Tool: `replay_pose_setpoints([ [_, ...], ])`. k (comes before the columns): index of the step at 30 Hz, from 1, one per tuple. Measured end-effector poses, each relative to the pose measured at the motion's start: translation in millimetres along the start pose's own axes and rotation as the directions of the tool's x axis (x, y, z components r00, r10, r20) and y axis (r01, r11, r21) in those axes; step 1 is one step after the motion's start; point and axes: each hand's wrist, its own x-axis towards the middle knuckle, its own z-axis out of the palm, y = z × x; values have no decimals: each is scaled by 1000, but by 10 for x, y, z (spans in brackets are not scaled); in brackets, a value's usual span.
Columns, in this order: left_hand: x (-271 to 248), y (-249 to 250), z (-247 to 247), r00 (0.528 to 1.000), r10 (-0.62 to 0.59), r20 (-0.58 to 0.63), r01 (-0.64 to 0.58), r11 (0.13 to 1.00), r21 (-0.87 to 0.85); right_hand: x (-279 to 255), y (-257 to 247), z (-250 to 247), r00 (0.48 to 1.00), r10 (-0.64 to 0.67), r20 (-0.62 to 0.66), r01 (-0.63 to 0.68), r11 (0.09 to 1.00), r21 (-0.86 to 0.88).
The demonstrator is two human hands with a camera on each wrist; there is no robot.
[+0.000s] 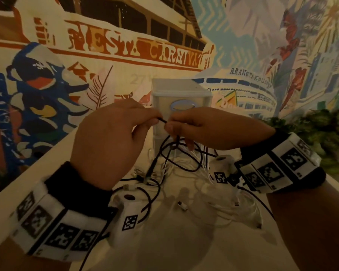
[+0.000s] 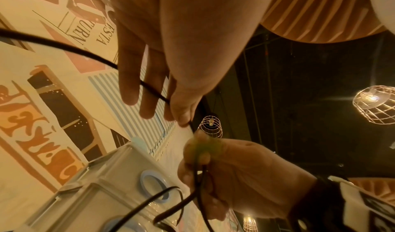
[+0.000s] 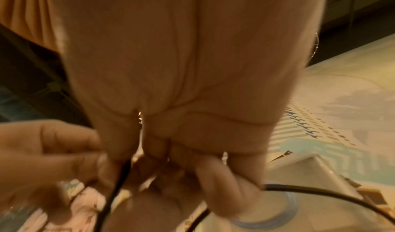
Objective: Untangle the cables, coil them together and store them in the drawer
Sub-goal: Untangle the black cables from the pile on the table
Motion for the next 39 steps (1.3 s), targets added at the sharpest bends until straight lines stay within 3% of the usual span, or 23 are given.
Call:
replay_pose_setpoints([
  [6, 25, -85, -70, 974, -94, -204, 76, 993, -95, 0, 71, -37, 999, -13, -48, 13, 1000, 4],
  [14, 50, -224, -118, 962, -164, -219, 153, 986, -66, -5, 212, -10, 990, 126, 70, -117, 986, -119],
  [20, 15, -148, -83, 976, -206, -71, 211, 975, 66, 7, 193, 11, 995, 95, 5, -92, 977, -192],
  [24, 8, 55, -51, 994, -17, 109, 13, 999, 39, 48, 140, 51, 998, -8, -60, -5, 978, -207],
  [27, -17, 95, 34, 976, 27, 217, -42, 997, 66, 65, 67, 57, 987, -117, -113, 89, 970, -227],
  [34, 11, -47, -11, 1000, 0, 23, 0, 999, -33, 69, 99, 127, 990, -103, -97, 91, 988, -122],
  [39, 23, -103, -60, 985, -57, -161, 47, 997, -68, 75, 156, 122, 995, -44, -92, 36, 996, -82],
])
